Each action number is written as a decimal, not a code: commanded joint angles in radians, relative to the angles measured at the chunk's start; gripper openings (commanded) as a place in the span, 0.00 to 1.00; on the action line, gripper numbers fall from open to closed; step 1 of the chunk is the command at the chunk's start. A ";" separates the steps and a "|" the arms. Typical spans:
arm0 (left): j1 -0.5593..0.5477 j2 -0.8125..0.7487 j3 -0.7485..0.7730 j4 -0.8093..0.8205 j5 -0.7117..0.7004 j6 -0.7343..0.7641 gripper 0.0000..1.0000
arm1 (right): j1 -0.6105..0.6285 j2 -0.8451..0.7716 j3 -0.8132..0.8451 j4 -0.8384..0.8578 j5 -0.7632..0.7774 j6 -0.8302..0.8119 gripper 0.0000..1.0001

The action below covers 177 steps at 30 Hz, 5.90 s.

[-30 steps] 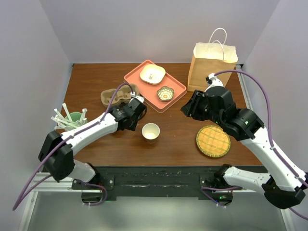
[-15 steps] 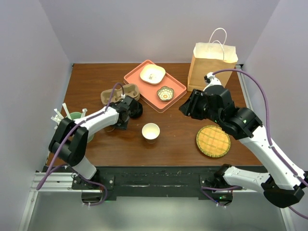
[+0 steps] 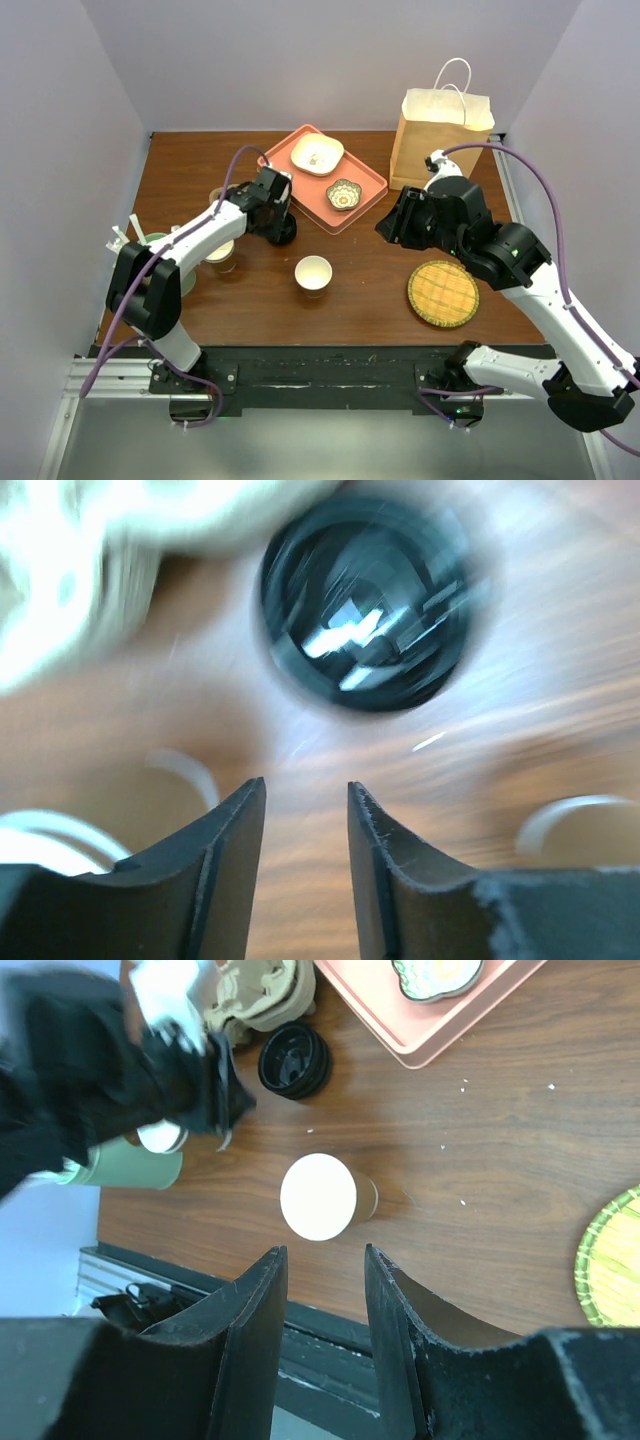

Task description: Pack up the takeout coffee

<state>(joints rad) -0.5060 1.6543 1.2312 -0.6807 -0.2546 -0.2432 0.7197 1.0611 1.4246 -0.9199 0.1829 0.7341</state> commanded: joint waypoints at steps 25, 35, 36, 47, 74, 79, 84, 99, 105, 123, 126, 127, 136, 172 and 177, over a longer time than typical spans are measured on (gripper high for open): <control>-0.046 0.239 0.214 0.110 0.202 0.275 0.43 | 0.003 -0.046 0.008 -0.031 0.020 -0.036 0.42; -0.055 0.257 0.228 0.109 0.152 0.288 0.24 | 0.001 -0.043 0.007 -0.028 0.027 -0.042 0.42; -0.057 0.259 0.231 0.104 0.150 0.289 0.22 | 0.003 -0.041 0.007 -0.027 0.024 -0.042 0.42; -0.062 0.228 0.274 0.063 0.150 0.257 0.08 | 0.003 -0.033 0.008 -0.017 0.015 -0.058 0.42; -0.042 -0.277 0.035 0.554 1.164 -0.339 0.06 | 0.003 -0.248 -0.229 0.502 -0.261 -0.321 0.47; -0.014 -0.392 -0.149 0.999 1.236 -0.749 0.07 | 0.001 -0.305 -0.315 0.644 -0.325 -0.332 0.45; -0.012 -0.427 -0.223 1.293 1.187 -0.976 0.07 | 0.003 -0.277 -0.380 0.809 -0.416 -0.214 0.43; -0.012 -0.389 -0.358 1.727 1.112 -1.332 0.08 | 0.003 -0.184 -0.299 0.679 -0.189 -0.141 0.40; -0.012 -0.367 -0.397 1.886 1.120 -1.447 0.08 | 0.003 -0.213 -0.351 0.717 -0.221 -0.154 0.55; -0.012 -0.406 -0.369 1.727 1.135 -1.345 0.09 | 0.003 -0.136 -0.316 0.915 -0.594 -0.173 0.47; -0.012 -0.412 -0.381 1.724 1.120 -1.343 0.09 | 0.006 -0.122 -0.308 0.915 -0.615 -0.156 0.44; -0.012 -0.410 -0.386 1.724 1.117 -1.341 0.09 | 0.007 -0.121 -0.315 0.947 -0.623 -0.148 0.44; -0.012 -0.401 -0.375 1.730 1.108 -1.335 0.09 | 0.009 -0.177 -0.378 0.960 -0.625 -0.139 0.45; -0.012 -0.429 -0.392 1.699 1.080 -1.312 0.15 | 0.032 -0.148 -0.460 1.093 -0.551 -0.050 0.00; -0.011 -0.438 -0.397 1.687 1.086 -1.295 0.40 | 0.034 -0.164 -0.458 1.070 -0.497 -0.053 0.00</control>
<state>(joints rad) -0.5171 1.2449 0.8356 0.9787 0.8440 -1.5761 0.7410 0.9146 0.9657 0.1013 -0.3611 0.6628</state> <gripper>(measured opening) 0.277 0.021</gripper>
